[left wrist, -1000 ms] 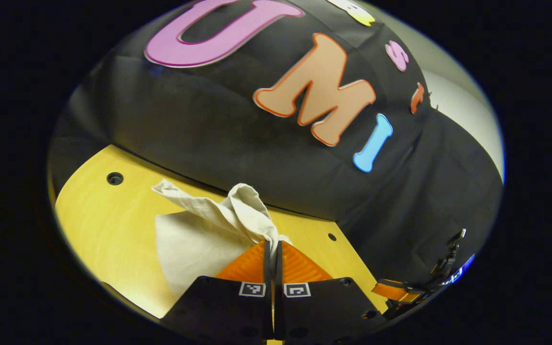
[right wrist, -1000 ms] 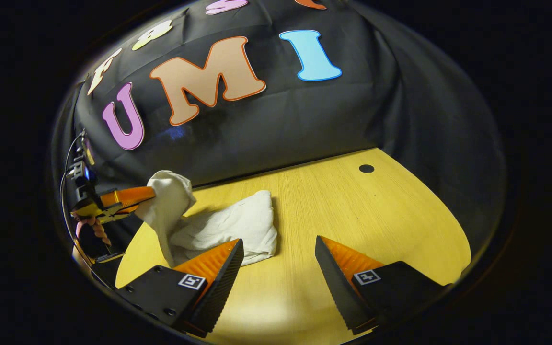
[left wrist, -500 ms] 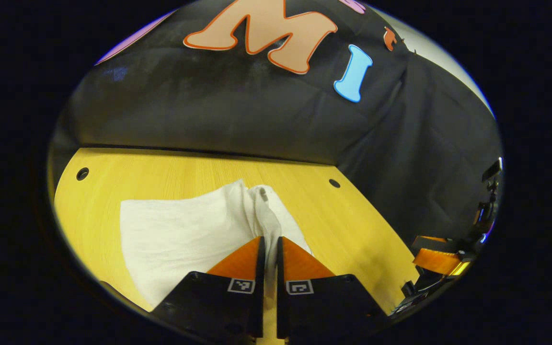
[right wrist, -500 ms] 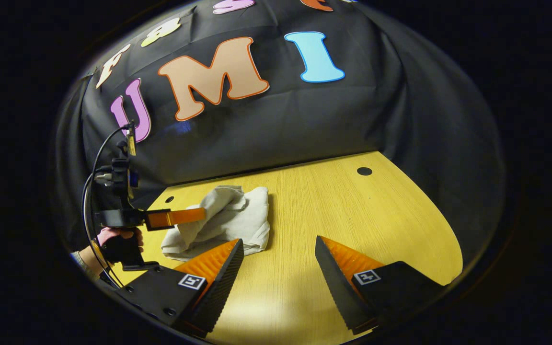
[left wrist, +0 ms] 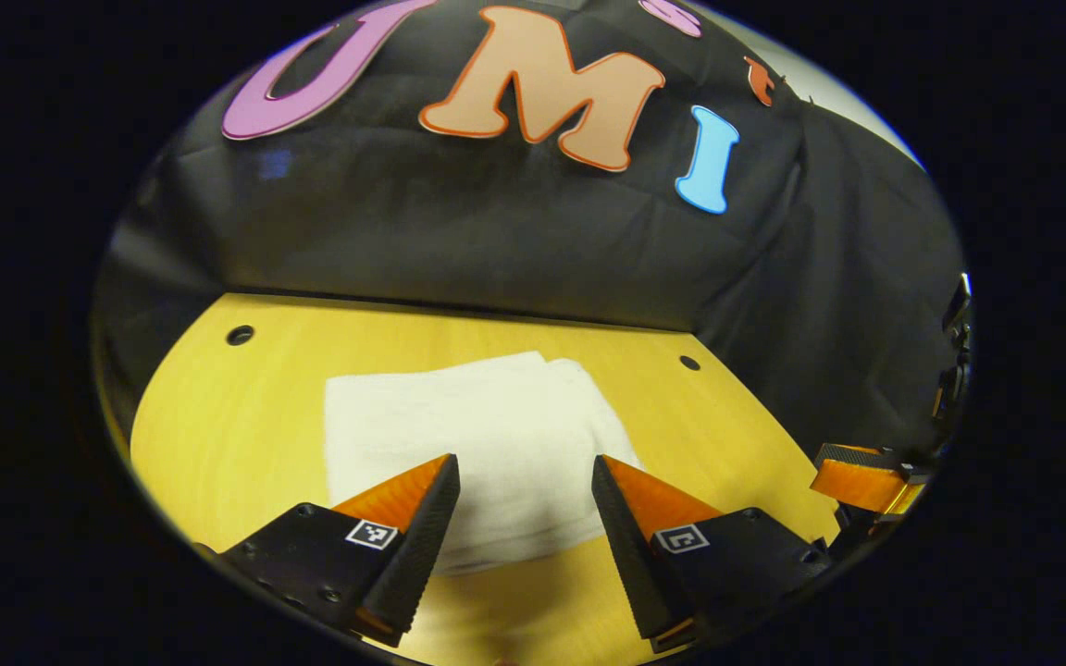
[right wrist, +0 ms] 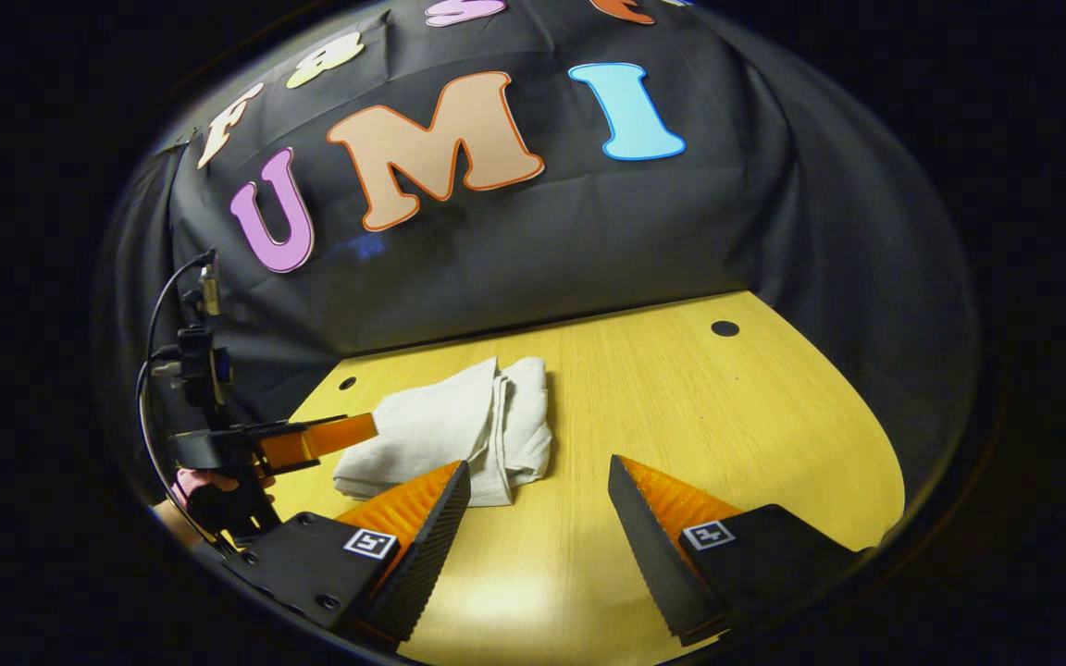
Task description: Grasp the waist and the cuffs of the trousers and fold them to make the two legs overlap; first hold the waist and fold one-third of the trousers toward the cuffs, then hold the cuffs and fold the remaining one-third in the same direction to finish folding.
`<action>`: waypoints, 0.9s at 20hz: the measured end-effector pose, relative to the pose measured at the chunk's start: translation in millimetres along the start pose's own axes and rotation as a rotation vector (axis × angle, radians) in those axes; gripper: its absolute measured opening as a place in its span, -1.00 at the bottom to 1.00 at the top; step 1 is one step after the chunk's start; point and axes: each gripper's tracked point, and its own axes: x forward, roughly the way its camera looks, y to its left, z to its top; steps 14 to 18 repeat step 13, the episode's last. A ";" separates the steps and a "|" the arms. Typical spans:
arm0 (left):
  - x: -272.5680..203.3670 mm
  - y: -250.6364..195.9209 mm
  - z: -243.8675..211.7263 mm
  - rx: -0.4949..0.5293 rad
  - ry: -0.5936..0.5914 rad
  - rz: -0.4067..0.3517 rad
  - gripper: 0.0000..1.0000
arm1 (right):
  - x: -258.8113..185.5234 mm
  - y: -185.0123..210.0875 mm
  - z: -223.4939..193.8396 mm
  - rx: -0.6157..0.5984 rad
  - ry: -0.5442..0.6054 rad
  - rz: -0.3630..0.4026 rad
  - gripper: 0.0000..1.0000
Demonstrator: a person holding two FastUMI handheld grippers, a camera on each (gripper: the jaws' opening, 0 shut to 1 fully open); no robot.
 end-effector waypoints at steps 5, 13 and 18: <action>-55.9 44.1 -14.4 0.089 0.024 0.149 0.70 | -9.1 18.1 -8.5 -0.025 0.001 0.018 0.92; -90.5 59.2 -62.7 -0.002 0.093 0.192 0.72 | -21.8 31.6 -14.1 -0.032 -0.006 0.038 0.92; -90.5 59.2 -62.7 -0.002 0.093 0.192 0.72 | -21.8 31.6 -14.1 -0.032 -0.006 0.038 0.92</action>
